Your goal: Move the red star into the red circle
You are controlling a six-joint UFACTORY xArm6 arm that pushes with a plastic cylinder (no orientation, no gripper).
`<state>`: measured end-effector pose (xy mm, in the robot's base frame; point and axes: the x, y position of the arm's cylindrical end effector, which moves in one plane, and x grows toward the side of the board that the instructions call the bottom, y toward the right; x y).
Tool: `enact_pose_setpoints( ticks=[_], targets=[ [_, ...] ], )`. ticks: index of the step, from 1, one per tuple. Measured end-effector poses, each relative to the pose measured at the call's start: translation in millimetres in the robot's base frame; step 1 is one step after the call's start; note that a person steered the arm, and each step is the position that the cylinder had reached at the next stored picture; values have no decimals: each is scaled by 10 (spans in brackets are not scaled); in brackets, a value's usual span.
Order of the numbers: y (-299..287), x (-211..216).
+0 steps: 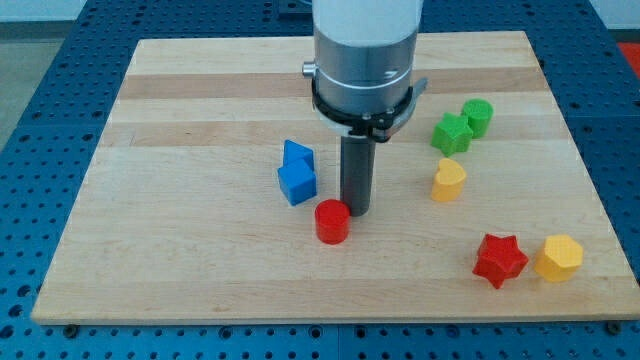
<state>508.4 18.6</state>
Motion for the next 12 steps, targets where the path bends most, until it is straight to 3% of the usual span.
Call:
enact_pose_setpoints(
  ticks=[2,6,10,12],
  targets=[
    [-6,317],
    [569,1100],
    [2394,1083],
    [2377,962]
  ],
)
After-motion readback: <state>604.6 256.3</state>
